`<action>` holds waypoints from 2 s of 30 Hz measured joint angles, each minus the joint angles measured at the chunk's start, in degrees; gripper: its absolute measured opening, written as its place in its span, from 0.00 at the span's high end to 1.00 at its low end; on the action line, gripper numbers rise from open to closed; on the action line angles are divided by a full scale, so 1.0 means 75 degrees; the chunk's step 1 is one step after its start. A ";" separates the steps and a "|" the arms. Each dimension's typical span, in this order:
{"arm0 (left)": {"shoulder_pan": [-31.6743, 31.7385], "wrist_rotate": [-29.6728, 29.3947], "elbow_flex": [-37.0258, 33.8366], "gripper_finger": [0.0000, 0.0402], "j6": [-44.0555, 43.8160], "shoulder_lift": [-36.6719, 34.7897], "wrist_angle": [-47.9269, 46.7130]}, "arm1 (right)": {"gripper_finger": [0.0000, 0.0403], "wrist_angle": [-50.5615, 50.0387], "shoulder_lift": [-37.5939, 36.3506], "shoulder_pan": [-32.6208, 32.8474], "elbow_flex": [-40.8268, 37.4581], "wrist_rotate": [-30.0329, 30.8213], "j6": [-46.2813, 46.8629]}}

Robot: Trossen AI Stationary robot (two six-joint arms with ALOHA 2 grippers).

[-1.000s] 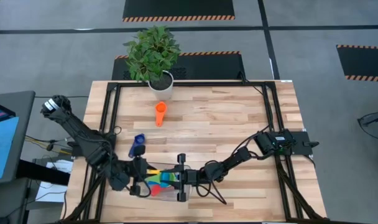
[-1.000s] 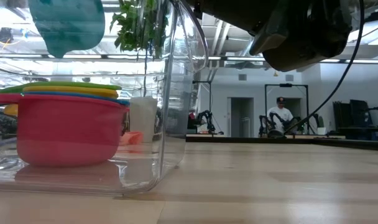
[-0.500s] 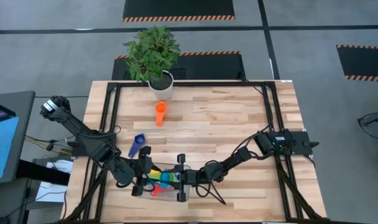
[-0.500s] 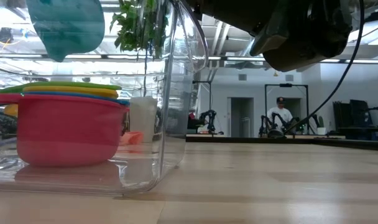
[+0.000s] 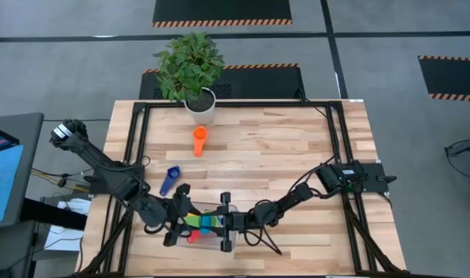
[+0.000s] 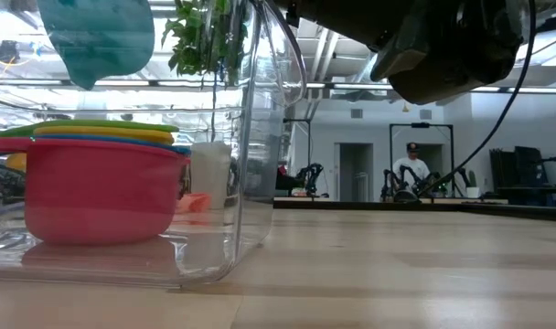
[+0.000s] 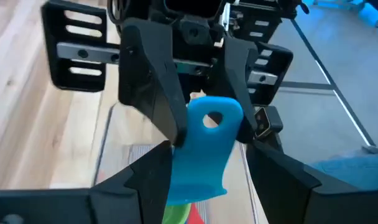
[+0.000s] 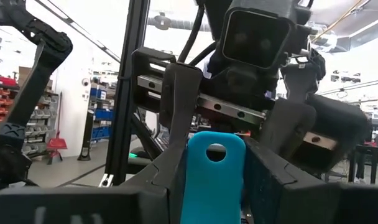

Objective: Nest measuring cups in basket
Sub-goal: Stack the light blue measuring cup on top of the green measuring cup

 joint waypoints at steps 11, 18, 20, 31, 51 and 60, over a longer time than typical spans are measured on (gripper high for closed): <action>0.0450 0.0706 0.0009 0.51 0.0057 0.1151 0.0602 | 0.65 -0.0064 0.0015 0.0020 -0.0026 -0.0010 0.0051; 0.0505 0.0589 0.0009 0.56 0.0151 0.0876 0.0404 | 0.64 0.0030 0.0009 0.0055 0.0003 0.0097 0.0028; 0.0508 0.0579 0.0009 0.58 0.0146 0.0826 0.0260 | 0.65 0.0013 0.0009 0.0048 0.0003 0.0109 0.0053; 0.0392 0.0634 0.0012 0.60 -0.0355 0.0754 -0.0365 | 0.63 -0.0385 0.0008 0.0023 0.0000 0.0126 0.0416; 0.0380 0.0544 -0.0012 0.61 -0.0222 0.0620 -0.0841 | 0.64 -0.1397 -0.0044 0.0349 0.0015 0.1086 0.1290; 0.0452 0.0298 0.0000 0.62 -0.0083 0.0594 -0.0779 | 0.52 -0.1046 -0.0032 0.1101 -0.0006 0.3705 -0.0024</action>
